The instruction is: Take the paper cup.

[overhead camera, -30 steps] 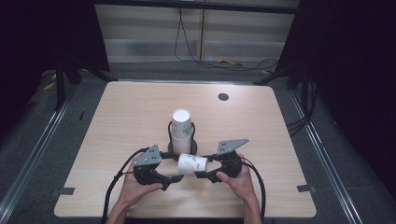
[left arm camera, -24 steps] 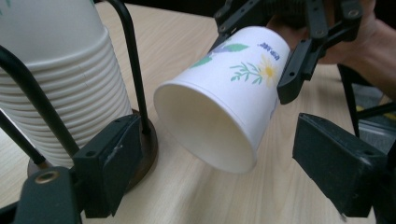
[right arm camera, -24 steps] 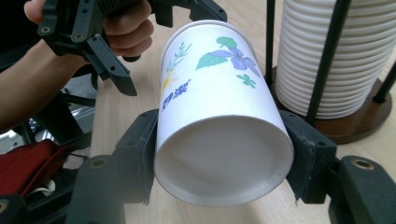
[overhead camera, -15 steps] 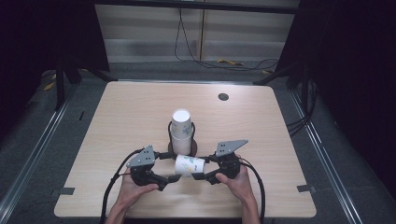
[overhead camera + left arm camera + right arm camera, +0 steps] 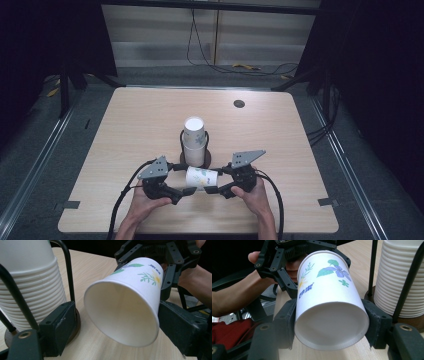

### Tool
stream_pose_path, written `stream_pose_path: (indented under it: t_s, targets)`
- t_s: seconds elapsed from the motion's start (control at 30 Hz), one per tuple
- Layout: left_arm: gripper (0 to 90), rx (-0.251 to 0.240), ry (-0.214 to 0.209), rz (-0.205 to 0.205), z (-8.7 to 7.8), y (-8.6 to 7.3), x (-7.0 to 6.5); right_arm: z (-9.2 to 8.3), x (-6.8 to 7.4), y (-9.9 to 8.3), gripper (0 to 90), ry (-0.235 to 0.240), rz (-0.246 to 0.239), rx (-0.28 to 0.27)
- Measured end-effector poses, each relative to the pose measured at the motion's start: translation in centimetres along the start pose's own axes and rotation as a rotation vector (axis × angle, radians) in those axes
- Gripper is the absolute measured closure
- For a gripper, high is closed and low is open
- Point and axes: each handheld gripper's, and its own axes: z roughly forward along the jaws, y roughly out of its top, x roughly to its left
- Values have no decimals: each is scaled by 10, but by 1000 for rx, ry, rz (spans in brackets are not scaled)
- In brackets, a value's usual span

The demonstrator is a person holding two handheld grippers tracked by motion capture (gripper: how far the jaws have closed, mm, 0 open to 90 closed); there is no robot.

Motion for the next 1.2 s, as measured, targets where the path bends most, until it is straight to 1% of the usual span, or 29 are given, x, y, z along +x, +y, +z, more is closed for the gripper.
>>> stream_pose_path:
  t_s: [0.07, 0.17, 0.2, 0.47, 0.57, 0.63, 0.77, 0.93, 1.0, 1.13, 1.2]
  targets:
    - [155, 11, -1, 13, 2, 0, -1, 1, 0, 0, 359, 3, 2, -2]
    - [154, 21, -5, 21, 4, 0, -2, 2, 0, -1, 359, 8, -3, 1]
    - [154, 29, -8, 32, 5, 1, -2, 2, 0, 0, 359, 8, -4, 1]
    - [180, 31, -39, 58, 7, 1, -1, 2, 1, 0, 359, 15, -7, 5]
    - [178, 26, -49, 53, 8, 0, -1, 3, 0, 0, 358, 18, -7, 8]
    - [157, 24, -46, 50, 9, 0, 0, 3, 1, 0, 358, 21, -9, 6]
    - [155, 20, -45, 50, 8, 0, 0, 1, 1, 0, 360, 17, -10, 3]
    - [153, 15, -65, 51, 8, 0, -1, 2, 1, 1, 360, 31, -17, 8]
    - [156, 12, -75, 59, 7, 1, -1, 3, 2, 1, 360, 42, -19, 9]
    - [160, 3, -86, 68, 6, 1, -1, 3, 2, 2, 361, 58, -20, 1]
    - [159, -2, -89, 64, 7, 1, -2, 3, 3, 2, 361, 58, -19, 4]
